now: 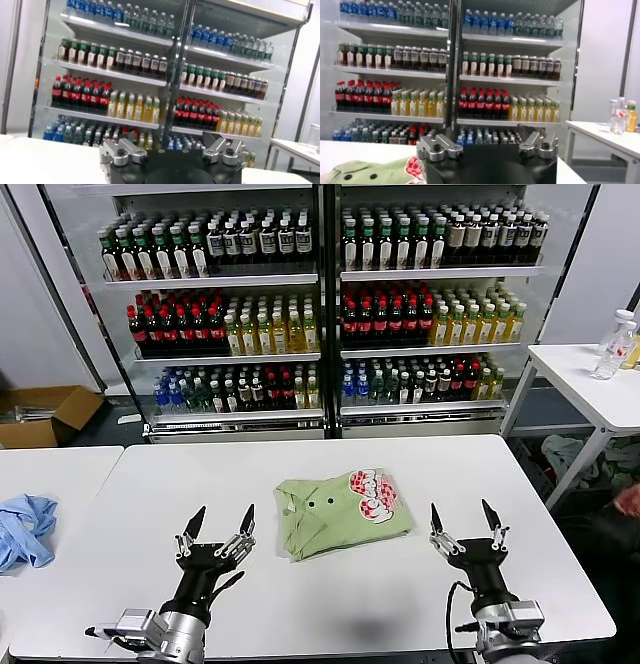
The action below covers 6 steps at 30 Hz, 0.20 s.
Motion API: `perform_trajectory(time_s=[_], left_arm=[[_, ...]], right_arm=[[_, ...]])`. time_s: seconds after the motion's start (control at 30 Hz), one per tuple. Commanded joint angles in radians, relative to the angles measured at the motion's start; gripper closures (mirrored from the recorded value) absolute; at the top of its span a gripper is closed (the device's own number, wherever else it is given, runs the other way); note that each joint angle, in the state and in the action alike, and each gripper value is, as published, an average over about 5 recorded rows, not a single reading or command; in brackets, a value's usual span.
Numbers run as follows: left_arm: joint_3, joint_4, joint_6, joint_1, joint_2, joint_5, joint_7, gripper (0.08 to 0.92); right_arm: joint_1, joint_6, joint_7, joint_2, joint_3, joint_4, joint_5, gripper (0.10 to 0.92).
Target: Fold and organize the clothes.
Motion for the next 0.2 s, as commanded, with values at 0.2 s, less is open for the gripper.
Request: perform_trajectory(time_s=[0.2], left_arm=[[-0.006, -0.029, -0.007, 0.046, -0.011, 0.048, 0.004, 0.177]], right_arm=[[-0.125, 0.005, 0.004, 0.007, 0.048, 0.117, -0.031, 0.203]])
